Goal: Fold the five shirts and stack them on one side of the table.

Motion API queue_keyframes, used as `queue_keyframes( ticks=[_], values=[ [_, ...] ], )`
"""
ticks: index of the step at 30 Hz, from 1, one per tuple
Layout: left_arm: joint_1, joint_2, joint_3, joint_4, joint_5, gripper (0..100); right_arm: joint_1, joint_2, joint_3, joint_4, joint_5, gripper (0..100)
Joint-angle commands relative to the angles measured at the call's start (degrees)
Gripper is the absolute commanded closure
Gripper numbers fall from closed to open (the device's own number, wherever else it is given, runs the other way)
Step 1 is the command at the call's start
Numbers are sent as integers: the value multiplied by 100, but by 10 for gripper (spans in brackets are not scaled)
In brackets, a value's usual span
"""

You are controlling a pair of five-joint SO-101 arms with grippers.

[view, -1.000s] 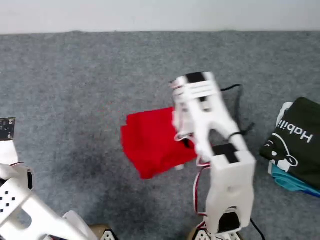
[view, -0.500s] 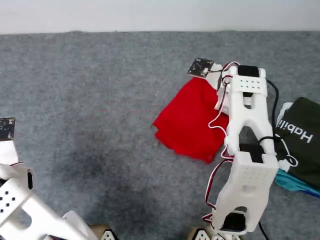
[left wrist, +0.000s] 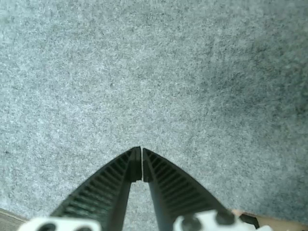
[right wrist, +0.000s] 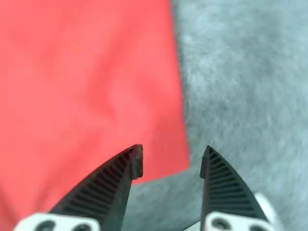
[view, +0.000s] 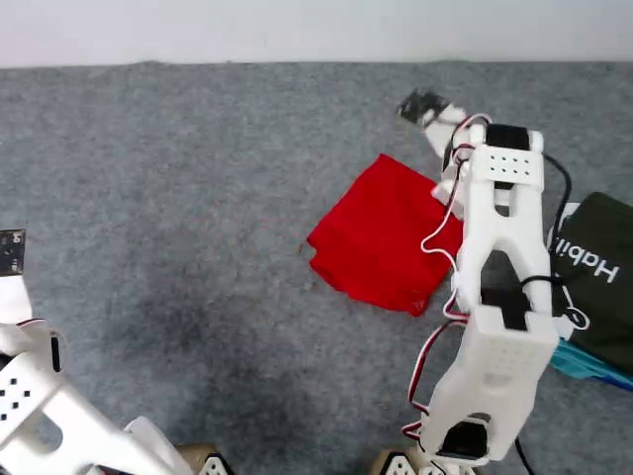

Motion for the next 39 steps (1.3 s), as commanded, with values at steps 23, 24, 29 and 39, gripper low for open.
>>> queue_keyframes(
  ticks=[23,24,29,39],
  values=[
    [44,-79,-31,-88,-79,986,-919,479,-299,840,-7631,505],
    [44,-79,-31,-88,-79,986,-919,602,-299,699,-7684,519],
    [44,-79,-31,-88,-79,986,-919,1270,-299,-22,-7701,583],
    [44,-79,-31,-79,-79,986,-1042,2053,-334,-163,-7666,897]
  ],
)
